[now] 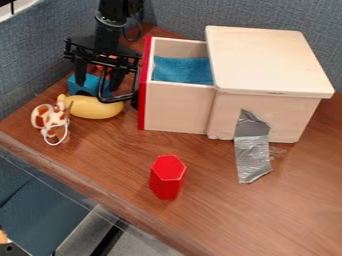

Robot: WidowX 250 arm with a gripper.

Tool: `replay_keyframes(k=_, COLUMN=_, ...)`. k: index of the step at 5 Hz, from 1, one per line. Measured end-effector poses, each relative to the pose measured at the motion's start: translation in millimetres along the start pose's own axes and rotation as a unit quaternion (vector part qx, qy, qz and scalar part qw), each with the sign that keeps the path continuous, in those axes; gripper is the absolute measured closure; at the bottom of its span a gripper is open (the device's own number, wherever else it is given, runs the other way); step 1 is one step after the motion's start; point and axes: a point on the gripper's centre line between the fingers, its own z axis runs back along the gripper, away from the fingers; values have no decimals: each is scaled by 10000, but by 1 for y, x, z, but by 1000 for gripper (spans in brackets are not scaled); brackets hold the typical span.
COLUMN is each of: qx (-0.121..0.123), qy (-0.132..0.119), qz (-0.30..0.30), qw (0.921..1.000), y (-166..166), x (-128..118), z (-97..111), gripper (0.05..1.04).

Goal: Open the drawer

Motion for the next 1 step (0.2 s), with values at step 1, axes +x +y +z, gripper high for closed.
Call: replay_keyframes(k=1, qx=-58, qy=28, qz=-50, qw=10000, y=-2, x=-1, z=1, gripper=77)
